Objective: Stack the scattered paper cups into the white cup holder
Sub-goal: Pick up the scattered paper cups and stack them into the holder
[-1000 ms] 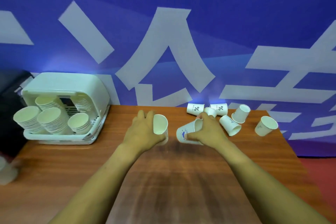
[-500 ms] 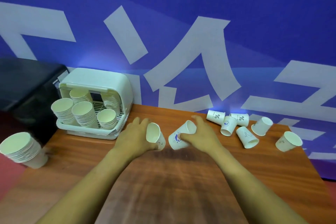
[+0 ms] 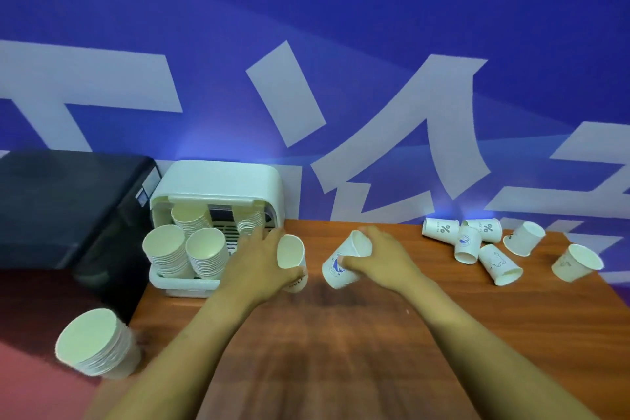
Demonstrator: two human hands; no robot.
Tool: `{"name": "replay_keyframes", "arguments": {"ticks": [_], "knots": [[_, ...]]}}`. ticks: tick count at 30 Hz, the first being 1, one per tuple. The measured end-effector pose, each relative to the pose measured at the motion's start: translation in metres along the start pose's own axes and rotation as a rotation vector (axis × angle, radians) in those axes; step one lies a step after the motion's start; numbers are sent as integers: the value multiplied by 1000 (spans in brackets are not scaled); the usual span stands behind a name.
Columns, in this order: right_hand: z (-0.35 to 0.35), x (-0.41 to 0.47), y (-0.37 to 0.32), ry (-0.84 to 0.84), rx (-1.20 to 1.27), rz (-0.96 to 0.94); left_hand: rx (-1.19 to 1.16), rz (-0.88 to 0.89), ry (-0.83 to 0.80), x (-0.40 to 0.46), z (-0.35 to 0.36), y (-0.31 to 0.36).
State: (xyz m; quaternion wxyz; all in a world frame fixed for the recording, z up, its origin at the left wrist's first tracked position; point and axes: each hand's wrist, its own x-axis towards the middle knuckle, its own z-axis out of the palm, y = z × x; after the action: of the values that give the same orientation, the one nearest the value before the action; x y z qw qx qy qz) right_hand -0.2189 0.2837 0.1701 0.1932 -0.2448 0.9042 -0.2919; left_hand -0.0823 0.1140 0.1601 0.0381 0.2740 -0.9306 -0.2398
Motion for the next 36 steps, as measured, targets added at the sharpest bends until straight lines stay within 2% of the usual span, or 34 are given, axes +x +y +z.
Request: {"name": "replay_keyframes", "arguments": {"ticks": [3, 10, 15, 28, 32, 36], "knots": [[32, 8, -32, -45, -26, 31, 17, 16, 30, 10, -24, -43], [73, 20, -68, -8, -28, 53, 56, 103, 87, 33, -43, -98], [76, 29, -60, -39, -72, 73, 106, 108, 78, 48, -32, -106], [67, 54, -44, -36, -64, 96, 296, 105, -96, 80, -1, -99], [69, 55, -42, -42, -67, 97, 264, 99, -164, 80, 2, -98], [72, 56, -50, -46, -56, 61, 188, 75, -122, 73, -6, -103]]}}
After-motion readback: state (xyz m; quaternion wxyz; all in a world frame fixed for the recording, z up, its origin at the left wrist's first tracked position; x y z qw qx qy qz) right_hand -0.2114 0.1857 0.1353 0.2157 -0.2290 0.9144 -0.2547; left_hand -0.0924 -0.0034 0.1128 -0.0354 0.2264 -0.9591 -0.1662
